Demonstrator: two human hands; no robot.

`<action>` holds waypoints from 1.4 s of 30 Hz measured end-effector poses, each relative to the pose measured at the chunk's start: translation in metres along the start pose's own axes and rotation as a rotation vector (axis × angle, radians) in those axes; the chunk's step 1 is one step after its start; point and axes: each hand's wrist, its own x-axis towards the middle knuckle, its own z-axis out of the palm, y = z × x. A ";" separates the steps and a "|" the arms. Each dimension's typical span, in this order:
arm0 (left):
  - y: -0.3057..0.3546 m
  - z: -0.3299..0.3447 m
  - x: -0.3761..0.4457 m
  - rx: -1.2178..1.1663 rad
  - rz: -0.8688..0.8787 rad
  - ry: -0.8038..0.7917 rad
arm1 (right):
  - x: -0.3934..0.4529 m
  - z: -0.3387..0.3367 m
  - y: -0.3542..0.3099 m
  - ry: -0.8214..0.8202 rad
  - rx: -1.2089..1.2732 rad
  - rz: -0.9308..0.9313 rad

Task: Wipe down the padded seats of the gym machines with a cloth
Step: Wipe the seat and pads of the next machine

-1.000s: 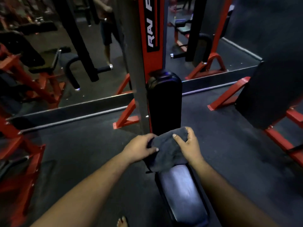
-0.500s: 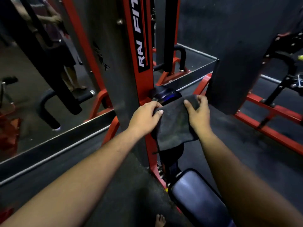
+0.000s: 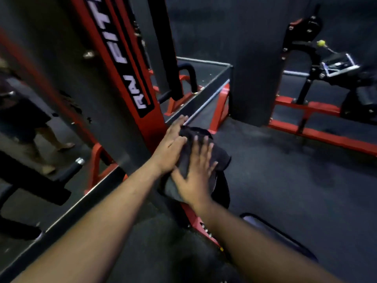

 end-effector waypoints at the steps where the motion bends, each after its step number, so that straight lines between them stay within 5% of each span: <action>1: -0.002 0.003 0.005 0.002 0.011 -0.036 | -0.002 0.004 0.001 -0.005 -0.030 -0.009; 6: -0.008 0.007 0.037 -0.272 0.015 -0.079 | 0.045 -0.012 0.009 0.063 0.067 0.022; 12: -0.015 0.011 0.037 0.578 0.399 -0.243 | 0.055 -0.010 0.035 0.212 0.281 0.279; 18: -0.021 0.001 0.040 0.846 0.649 -0.357 | 0.015 0.015 0.032 0.245 0.405 0.551; 24: -0.009 0.002 0.047 0.999 0.865 -0.490 | 0.016 0.015 0.070 0.244 0.385 0.367; 30: 0.004 0.002 0.068 1.220 1.196 -0.836 | 0.004 0.025 0.127 0.253 0.371 0.625; 36: 0.002 0.002 0.074 1.122 1.232 -0.866 | 0.011 0.024 0.112 0.263 0.284 0.382; 42: -0.001 0.003 0.073 1.168 1.191 -0.857 | -0.047 0.044 0.194 0.158 0.345 0.921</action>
